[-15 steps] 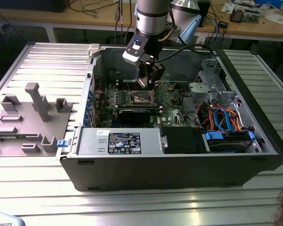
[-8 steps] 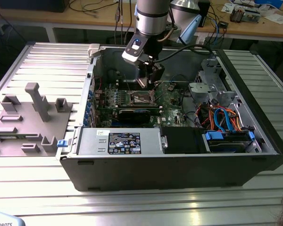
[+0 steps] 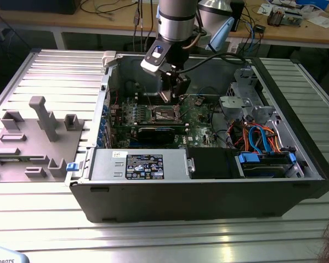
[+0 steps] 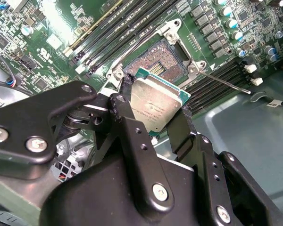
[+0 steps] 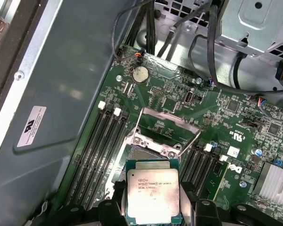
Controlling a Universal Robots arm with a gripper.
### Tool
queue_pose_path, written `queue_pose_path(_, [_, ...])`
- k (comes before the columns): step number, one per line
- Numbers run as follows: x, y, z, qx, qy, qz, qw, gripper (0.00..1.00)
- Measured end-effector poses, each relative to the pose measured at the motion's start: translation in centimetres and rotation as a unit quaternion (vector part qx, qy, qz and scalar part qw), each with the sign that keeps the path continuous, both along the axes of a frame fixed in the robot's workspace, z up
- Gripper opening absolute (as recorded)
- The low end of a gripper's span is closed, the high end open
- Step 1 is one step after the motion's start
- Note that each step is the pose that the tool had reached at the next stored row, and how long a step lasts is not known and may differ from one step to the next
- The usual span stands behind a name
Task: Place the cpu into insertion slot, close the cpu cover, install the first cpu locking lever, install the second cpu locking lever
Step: 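Place the cpu into insertion slot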
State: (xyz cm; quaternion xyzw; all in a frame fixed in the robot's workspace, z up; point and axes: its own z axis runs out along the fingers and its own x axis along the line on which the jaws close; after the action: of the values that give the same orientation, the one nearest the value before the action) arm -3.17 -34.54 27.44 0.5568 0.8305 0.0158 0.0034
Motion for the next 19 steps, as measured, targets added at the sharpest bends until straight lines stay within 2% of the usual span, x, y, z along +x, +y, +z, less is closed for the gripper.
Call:
queue_pose_path(7, [0.00,0.00,-0.08,-0.0001,0.0000,-0.013,0.99992,0.54])
queue_pose_path(19, [0.00,0.00,-0.24,-0.0001,0.0000,-0.037,0.99930,0.54])
